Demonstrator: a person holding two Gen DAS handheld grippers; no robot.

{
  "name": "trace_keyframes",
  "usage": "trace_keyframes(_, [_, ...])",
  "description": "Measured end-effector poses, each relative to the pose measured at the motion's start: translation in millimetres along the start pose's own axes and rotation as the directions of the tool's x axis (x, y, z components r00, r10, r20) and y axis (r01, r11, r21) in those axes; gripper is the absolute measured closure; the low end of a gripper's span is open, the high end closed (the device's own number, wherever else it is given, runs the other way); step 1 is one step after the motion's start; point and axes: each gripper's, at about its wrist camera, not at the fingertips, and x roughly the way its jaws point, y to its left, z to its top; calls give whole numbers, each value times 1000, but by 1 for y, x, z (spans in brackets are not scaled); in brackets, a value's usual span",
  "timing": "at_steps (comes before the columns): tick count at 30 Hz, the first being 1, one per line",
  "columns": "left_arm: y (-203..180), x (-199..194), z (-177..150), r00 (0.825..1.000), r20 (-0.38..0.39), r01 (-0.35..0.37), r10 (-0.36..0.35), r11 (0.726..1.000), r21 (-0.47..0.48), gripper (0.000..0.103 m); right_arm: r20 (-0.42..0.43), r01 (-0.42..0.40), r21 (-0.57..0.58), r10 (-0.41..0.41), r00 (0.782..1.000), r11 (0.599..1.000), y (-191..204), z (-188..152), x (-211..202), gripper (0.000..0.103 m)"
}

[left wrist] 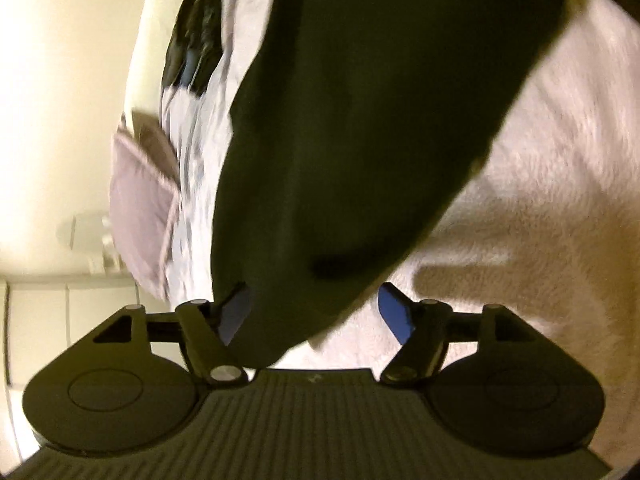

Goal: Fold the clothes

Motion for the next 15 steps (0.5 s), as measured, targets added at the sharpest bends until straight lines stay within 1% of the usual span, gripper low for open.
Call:
trace_keyframes(1, [-4,2,-1,1000,9,-6,6,1000,9,31,-29,-1,-97,-2,1000,995,17,3,14,25])
trace_keyframes(2, [-7,5,-3,1000,20,-10,10,1000,14,28,-58,-5,-194,-7,998,981,35,7,28,25])
trace_keyframes(3, [-10,7,-5,999,32,-16,16,1000,18,25,-87,7,-291,-33,996,957,48,7,46,25])
trace_keyframes(4, [-13,9,-8,999,44,-24,23,999,22,23,-107,30,-382,-77,991,924,58,3,60,25])
trace_keyframes(5, [-16,11,-11,998,56,-33,32,999,25,21,-120,54,-469,-124,985,882,68,-2,72,25])
trace_keyframes(7, [-20,15,-16,995,81,-53,51,998,23,19,-127,86,-579,-195,973,811,74,-14,86,26])
trace_keyframes(8, [-20,17,-19,994,88,-62,60,998,16,19,-132,98,-606,-221,966,789,73,-17,92,26])
trace_keyframes(9, [-19,19,-21,993,92,-72,71,997,10,18,-139,103,-610,-234,962,786,68,-20,95,26])
trace_keyframes(10, [-19,22,-23,992,93,-82,81,997,7,18,-146,93,-590,-219,965,802,61,-20,96,27])
trace_keyframes(11, [-18,24,-25,992,92,-89,87,996,9,18,-148,80,-565,-196,969,821,53,-20,95,33])
trace_keyframes(12, [-19,26,-26,991,93,-98,96,995,19,18,-138,72,-556,-178,974,828,48,-20,90,36])
trace_keyframes(13, [-19,28,-27,990,94,-112,107,993,41,18,-126,65,-551,-161,979,832,44,-20,85,43])
trace_keyframes(14, [-20,30,-27,988,96,-125,119,990,62,18,-115,61,-541,-145,983,839,38,-21,77,47])
trace_keyframes(15, [-21,32,-28,987,98,-138,130,987,84,18,-104,57,-528,-131,986,847,31,-22,68,49])
